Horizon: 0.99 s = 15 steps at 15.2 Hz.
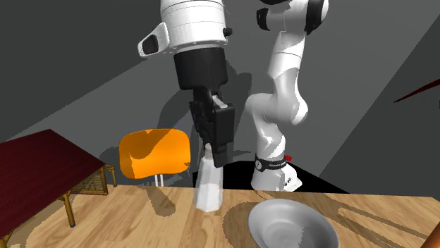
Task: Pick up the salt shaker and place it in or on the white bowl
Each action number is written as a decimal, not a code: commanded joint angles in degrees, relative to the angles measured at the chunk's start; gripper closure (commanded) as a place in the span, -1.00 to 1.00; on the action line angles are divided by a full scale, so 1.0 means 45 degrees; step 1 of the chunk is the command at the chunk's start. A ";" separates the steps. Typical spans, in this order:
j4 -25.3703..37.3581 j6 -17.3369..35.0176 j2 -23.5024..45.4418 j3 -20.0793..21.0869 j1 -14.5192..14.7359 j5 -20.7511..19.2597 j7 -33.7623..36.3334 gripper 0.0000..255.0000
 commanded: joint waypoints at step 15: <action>-0.2710 -0.0914 -0.4241 0.1295 0.1911 0.2207 0.2081 1.00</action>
